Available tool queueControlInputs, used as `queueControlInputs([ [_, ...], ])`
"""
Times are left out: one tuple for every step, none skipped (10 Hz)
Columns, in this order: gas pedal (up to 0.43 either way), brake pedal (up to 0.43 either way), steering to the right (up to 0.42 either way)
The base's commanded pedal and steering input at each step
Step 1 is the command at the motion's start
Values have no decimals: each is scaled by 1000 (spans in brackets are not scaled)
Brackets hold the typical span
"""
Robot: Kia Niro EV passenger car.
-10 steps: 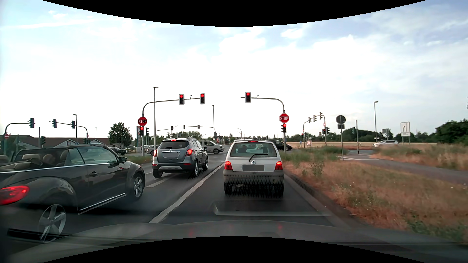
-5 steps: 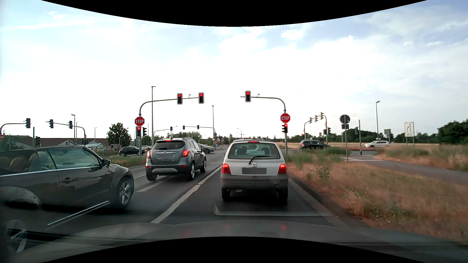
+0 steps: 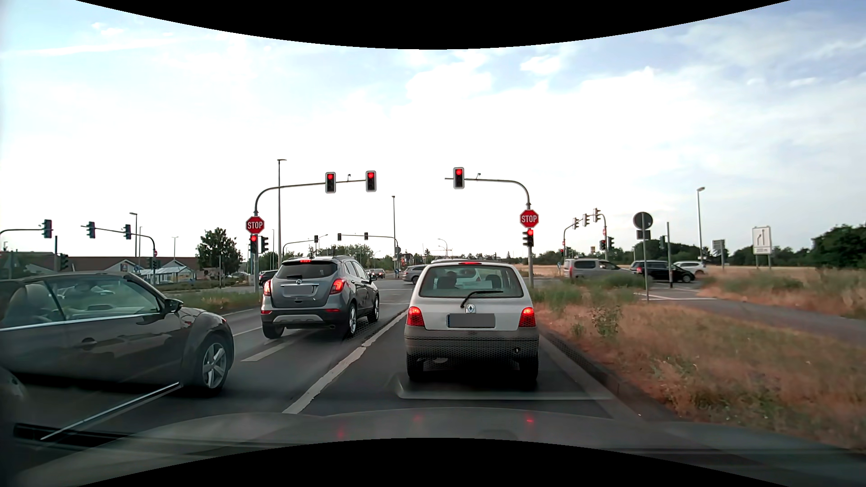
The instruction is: Follow the waypoints while adhering to traffic rules and regulations
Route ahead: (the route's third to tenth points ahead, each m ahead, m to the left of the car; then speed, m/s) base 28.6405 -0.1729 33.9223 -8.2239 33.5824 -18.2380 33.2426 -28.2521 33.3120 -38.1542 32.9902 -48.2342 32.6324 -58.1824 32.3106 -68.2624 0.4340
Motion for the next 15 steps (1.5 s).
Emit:
queueControlInputs([
  [0,201,-9],
  [0,201,-10],
  [0,201,-10],
  [0,201,-10],
  [0,201,-10],
  [0,201,-9],
  [0,195,-10],
  [0,195,-10],
  [0,201,-10],
  [0,213,-9],
  [0,226,-10],
  [0,232,-10],
  [0,244,-10],
  [0,274,-10],
  [0,305,-10],
])
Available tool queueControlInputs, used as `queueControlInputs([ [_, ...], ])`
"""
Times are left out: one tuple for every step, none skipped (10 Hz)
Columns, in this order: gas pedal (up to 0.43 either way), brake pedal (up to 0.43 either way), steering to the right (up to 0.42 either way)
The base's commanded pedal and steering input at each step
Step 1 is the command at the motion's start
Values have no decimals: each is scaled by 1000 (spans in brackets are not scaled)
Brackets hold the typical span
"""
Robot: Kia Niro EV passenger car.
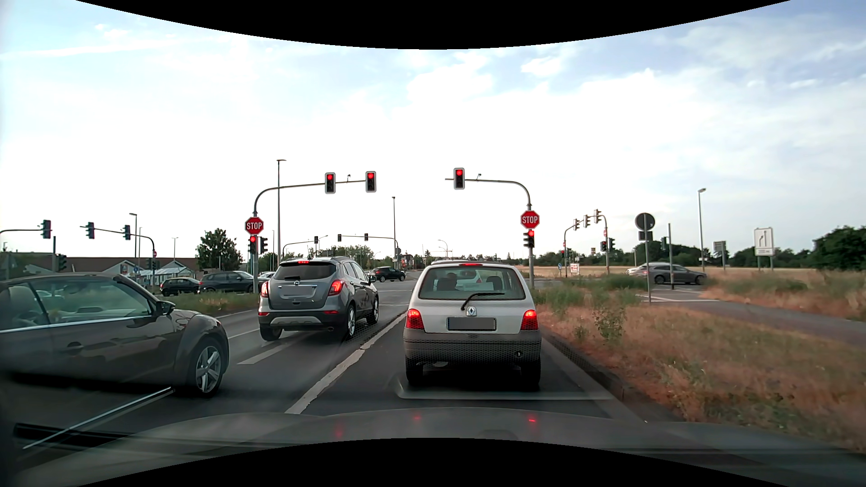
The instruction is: Follow the waypoints while adhering to traffic rules and regulations
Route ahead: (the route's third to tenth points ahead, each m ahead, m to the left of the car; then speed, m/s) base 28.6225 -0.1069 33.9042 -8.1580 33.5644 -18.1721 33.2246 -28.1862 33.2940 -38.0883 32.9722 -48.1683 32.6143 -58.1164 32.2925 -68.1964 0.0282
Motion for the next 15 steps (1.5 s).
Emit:
queueControlInputs([
  [0,335,-9],
  [0,354,-9],
  [0,354,-10],
  [0,354,-10],
  [0,354,-9],
  [0,354,-10],
  [0,354,-9],
  [0,323,-9],
  [0,268,-9],
  [0,232,-10],
  [0,195,-10],
  [0,207,-9],
  [0,226,-10],
  [0,244,-9],
  [0,250,-9],
])
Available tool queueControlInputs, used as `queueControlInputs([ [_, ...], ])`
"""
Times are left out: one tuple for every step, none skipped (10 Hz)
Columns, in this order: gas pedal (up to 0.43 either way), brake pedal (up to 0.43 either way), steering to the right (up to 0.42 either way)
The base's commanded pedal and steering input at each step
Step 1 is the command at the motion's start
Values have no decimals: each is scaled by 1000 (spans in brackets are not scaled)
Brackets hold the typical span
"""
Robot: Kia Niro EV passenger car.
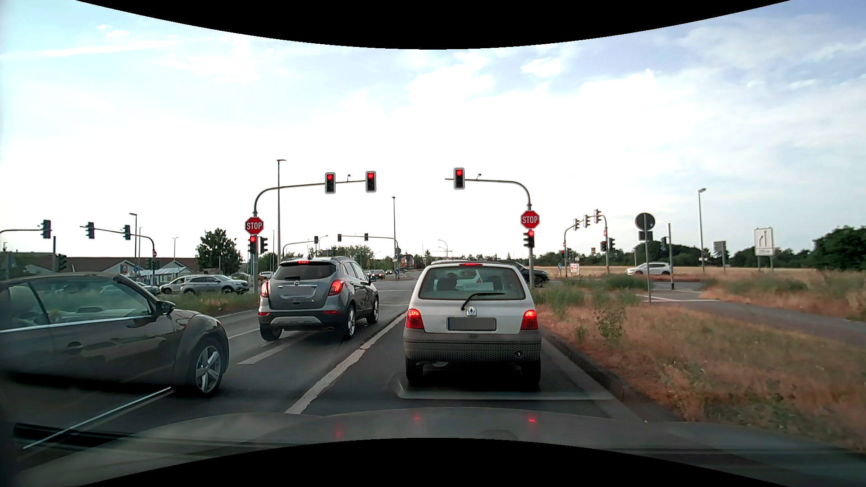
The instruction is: Follow the waypoints while adhering to traffic rules and regulations
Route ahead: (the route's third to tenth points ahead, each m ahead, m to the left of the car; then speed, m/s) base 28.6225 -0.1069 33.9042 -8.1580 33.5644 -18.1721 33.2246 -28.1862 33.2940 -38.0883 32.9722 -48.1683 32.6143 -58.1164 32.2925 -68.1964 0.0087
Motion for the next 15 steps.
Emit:
queueControlInputs([
  [0,244,-10],
  [0,220,-10],
  [0,220,-10],
  [0,226,-10],
  [0,232,-10],
  [0,238,-10],
  [0,232,-9],
  [0,238,-10],
  [0,232,-9],
  [0,244,-9],
  [0,262,-10],
  [0,274,-9],
  [0,299,-10],
  [0,354,-10],
  [0,378,-10],
])
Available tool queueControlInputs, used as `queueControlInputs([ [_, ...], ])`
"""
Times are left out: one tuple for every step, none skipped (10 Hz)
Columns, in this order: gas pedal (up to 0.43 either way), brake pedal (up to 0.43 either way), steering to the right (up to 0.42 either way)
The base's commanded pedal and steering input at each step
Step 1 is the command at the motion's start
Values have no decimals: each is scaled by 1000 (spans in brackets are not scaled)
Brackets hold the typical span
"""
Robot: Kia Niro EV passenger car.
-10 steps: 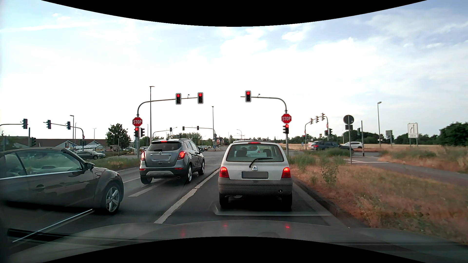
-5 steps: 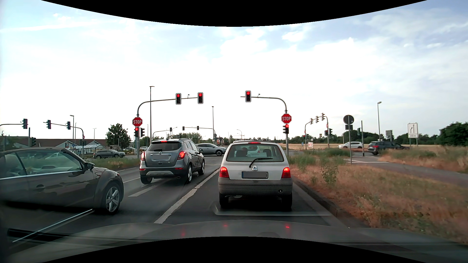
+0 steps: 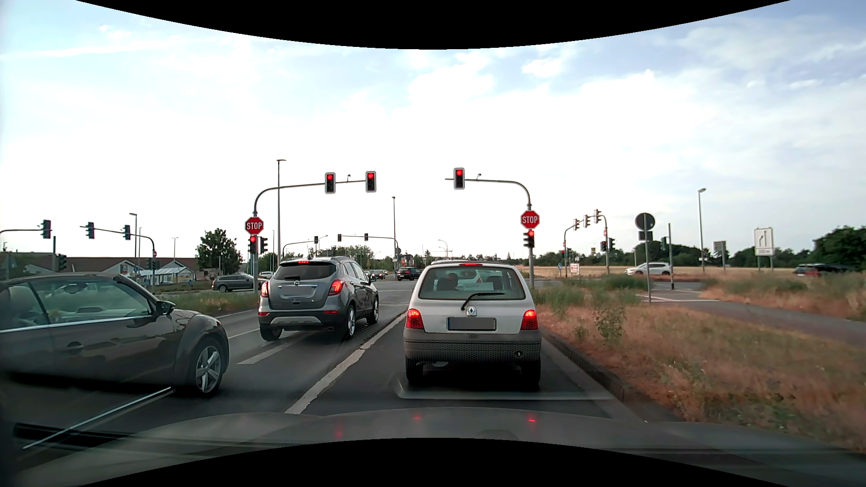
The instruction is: Follow the waypoints while adhering to traffic rules and regulations
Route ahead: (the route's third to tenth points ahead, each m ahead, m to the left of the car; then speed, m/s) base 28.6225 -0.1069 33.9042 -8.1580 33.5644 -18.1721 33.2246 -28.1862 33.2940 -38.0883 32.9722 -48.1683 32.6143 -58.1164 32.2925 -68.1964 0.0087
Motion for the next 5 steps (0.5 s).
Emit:
queueControlInputs([
  [0,409,-9],
  [0,421,-10],
  [0,421,-10],
  [0,421,-10],
  [0,421,-10],
])
